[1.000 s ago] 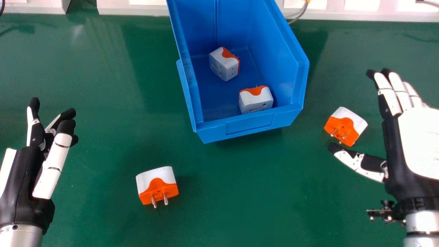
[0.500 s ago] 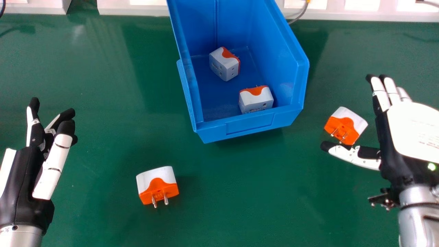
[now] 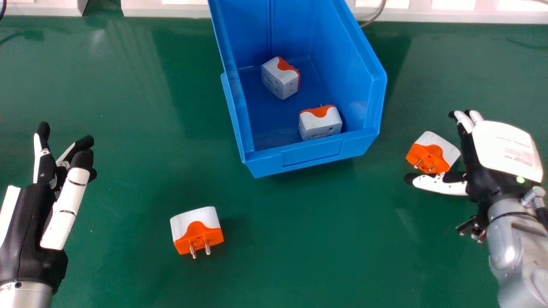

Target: Pick all objects and put in blue box

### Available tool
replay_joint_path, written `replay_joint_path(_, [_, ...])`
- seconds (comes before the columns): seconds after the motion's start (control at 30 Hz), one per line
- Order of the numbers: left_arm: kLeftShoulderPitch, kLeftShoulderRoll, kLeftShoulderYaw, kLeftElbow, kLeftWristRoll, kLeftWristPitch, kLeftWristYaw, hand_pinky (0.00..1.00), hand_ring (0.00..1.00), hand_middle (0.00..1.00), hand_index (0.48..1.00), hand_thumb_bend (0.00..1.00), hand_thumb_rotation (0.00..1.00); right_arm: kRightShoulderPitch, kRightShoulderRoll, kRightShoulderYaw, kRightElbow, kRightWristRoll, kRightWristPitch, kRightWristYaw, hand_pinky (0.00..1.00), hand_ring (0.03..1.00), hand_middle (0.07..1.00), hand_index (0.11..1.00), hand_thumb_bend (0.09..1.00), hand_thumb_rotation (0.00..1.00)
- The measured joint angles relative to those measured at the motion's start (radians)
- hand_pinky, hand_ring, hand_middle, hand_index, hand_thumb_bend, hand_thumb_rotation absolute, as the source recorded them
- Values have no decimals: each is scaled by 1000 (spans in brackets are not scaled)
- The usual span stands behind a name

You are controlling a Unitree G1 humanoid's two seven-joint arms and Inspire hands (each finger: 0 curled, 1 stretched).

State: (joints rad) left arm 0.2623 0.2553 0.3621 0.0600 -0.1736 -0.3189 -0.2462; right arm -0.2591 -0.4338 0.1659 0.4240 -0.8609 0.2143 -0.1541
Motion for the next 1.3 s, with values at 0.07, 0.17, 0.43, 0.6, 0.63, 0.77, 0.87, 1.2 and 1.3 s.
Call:
replay_joint_path(0.07, [2, 0, 1, -3, 0, 0, -2, 878, 909, 905, 907, 591, 818, -24, -4, 9, 37, 5, 3, 2, 768, 878, 918, 880, 572, 523])
replay_joint_path(0.17, [7, 0, 2, -10, 0, 3, -2, 878, 910, 906, 908, 604, 816, -52, -7, 21, 76, 14, 14, 6, 777, 884, 919, 882, 556, 514])
replay_joint_path(0.43, [14, 0, 6, -35, -1, 23, -1, 878, 913, 912, 915, 579, 818, -86, -34, 56, 127, 32, 18, 15, 765, 868, 894, 860, 526, 448])
replay_joint_path(0.6, [21, 0, 7, -45, 0, 27, 1, 871, 910, 912, 916, 572, 823, -121, -39, 76, 167, 47, 17, 17, 765, 857, 878, 840, 505, 435])
replay_joint_path(0.63, [21, 0, 7, -46, 0, 27, 1, 871, 910, 912, 916, 574, 823, -128, -41, 81, 174, 48, 16, 17, 757, 850, 872, 834, 503, 444])
replay_joint_path(0.77, [22, 0, 7, -46, 0, 26, 1, 882, 912, 911, 913, 594, 824, -159, -50, 104, 211, 49, 8, 17, 741, 833, 856, 817, 498, 455])
replay_joint_path(0.87, [22, 0, 7, -46, 0, 26, 1, 888, 915, 912, 914, 597, 826, -175, -54, 116, 229, 55, 0, 19, 740, 829, 852, 814, 488, 479])
replay_joint_path(1.2, [22, 0, 7, -46, 5, 25, 7, 878, 909, 911, 912, 611, 825, -215, -61, 166, 263, 60, -3, 24, 721, 812, 837, 800, 501, 485])
replay_joint_path(1.3, [22, 0, 7, -46, 7, 24, 7, 887, 914, 914, 915, 633, 826, -219, -61, 171, 265, 68, -3, 26, 734, 822, 844, 804, 498, 488])
